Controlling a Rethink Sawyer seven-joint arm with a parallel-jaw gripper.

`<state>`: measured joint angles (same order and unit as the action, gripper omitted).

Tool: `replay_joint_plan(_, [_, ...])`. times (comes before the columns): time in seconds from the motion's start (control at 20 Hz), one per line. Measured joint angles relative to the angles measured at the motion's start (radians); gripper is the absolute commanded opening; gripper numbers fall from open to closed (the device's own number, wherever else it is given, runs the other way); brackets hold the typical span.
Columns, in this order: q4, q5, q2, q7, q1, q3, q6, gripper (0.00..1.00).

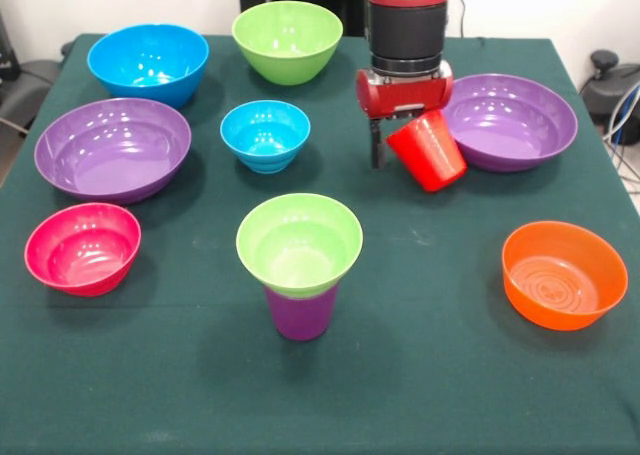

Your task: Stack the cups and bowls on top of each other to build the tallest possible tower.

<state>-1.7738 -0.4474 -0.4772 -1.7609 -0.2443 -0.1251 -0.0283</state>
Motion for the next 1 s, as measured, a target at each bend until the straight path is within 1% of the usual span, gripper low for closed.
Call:
replay_joint_plan(0.4, [0.000, 0.000, -0.025, 0.000, 0.005, -0.002, 0.000, 0.00])
replay_joint_plan(0.85, [-0.001, 0.000, -0.027, 0.000, 0.005, -0.002, -0.001, 0.00])
replay_joint_plan(1.0, [-0.001, 0.002, -0.039, 0.000, 0.006, -0.002, -0.021, 0.00])
